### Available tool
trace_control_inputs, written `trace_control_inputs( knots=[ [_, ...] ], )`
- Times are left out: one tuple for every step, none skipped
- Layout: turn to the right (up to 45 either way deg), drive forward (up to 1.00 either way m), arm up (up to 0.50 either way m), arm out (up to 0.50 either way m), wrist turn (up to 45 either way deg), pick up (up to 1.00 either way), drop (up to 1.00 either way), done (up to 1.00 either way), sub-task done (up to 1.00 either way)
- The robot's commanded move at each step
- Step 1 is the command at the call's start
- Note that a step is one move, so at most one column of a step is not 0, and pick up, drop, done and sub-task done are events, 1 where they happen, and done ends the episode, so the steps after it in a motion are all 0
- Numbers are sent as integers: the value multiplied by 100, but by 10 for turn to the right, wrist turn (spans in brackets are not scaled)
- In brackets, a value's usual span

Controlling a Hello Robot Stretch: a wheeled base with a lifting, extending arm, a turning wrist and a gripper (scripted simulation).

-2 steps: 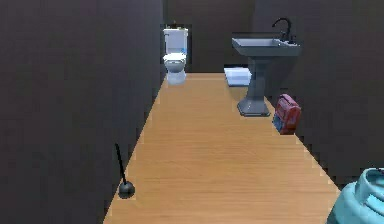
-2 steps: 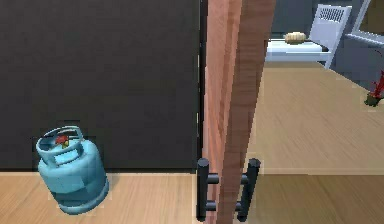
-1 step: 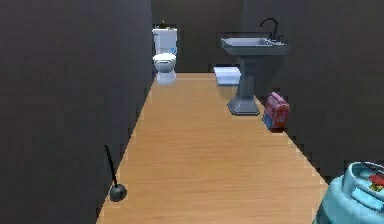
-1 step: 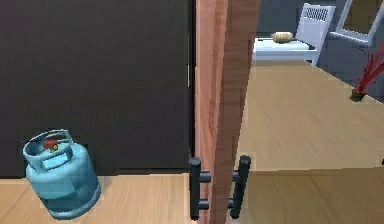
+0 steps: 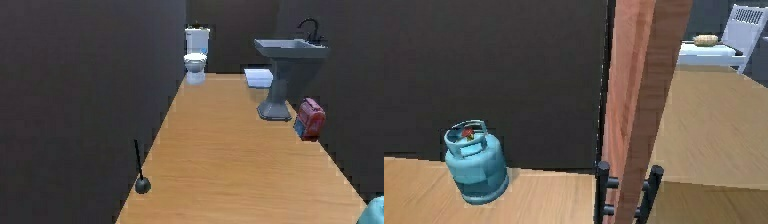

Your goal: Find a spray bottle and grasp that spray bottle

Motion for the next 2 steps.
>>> trace_control_inputs(
  knots=[
    [0,10,0,0,0,0,0,0,0],
    [90,0,0,0,0,0,0,0,0]
  ],
)
